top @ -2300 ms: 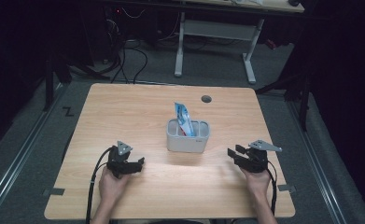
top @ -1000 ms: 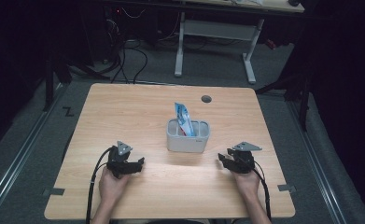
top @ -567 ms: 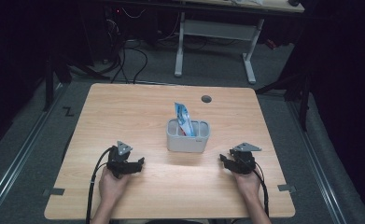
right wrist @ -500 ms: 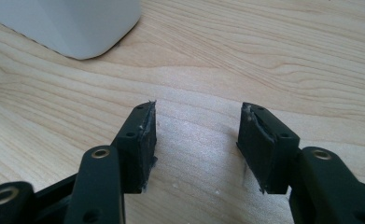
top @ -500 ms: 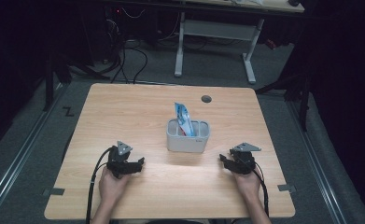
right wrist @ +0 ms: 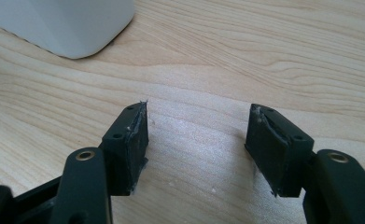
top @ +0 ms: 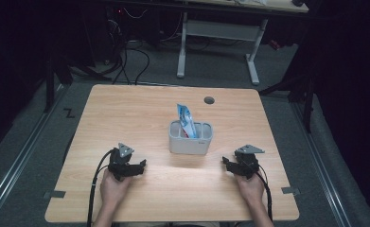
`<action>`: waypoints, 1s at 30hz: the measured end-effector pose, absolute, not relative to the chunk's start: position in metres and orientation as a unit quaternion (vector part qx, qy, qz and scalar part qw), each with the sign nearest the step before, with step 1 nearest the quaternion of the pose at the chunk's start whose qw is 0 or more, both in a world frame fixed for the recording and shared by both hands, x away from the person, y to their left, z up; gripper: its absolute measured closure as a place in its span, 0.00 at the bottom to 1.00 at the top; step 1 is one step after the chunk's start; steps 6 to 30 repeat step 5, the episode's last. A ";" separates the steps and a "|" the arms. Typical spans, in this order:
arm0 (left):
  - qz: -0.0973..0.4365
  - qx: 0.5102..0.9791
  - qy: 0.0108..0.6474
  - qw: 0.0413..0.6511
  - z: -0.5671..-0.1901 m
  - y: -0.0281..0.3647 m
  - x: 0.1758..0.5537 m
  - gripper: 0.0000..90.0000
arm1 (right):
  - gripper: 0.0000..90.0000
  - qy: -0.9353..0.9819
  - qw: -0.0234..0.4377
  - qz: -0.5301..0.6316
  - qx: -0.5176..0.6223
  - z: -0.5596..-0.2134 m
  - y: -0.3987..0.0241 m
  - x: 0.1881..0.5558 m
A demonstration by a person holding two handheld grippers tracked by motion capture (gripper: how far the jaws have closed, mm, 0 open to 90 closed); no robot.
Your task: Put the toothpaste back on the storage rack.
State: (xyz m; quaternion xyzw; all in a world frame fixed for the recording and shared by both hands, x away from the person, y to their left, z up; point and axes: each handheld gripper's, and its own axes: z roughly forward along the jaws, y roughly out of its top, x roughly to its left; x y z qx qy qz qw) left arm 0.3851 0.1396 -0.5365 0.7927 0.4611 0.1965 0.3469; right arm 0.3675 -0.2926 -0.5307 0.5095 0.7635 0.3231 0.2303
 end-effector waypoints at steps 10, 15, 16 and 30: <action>0.197 0.792 0.462 0.347 -0.537 0.139 0.385 0.20 | 0.42 0.764 0.228 0.323 0.509 -0.531 -0.292 0.367; 0.197 0.792 0.462 0.347 -0.537 0.139 0.385 0.20 | 0.42 0.764 0.228 0.323 0.509 -0.531 -0.292 0.367; 0.197 0.792 0.462 0.347 -0.537 0.139 0.385 0.20 | 0.42 0.764 0.228 0.323 0.509 -0.531 -0.292 0.367; 0.197 0.792 0.462 0.347 -0.537 0.139 0.385 0.20 | 0.42 0.764 0.228 0.323 0.509 -0.531 -0.292 0.367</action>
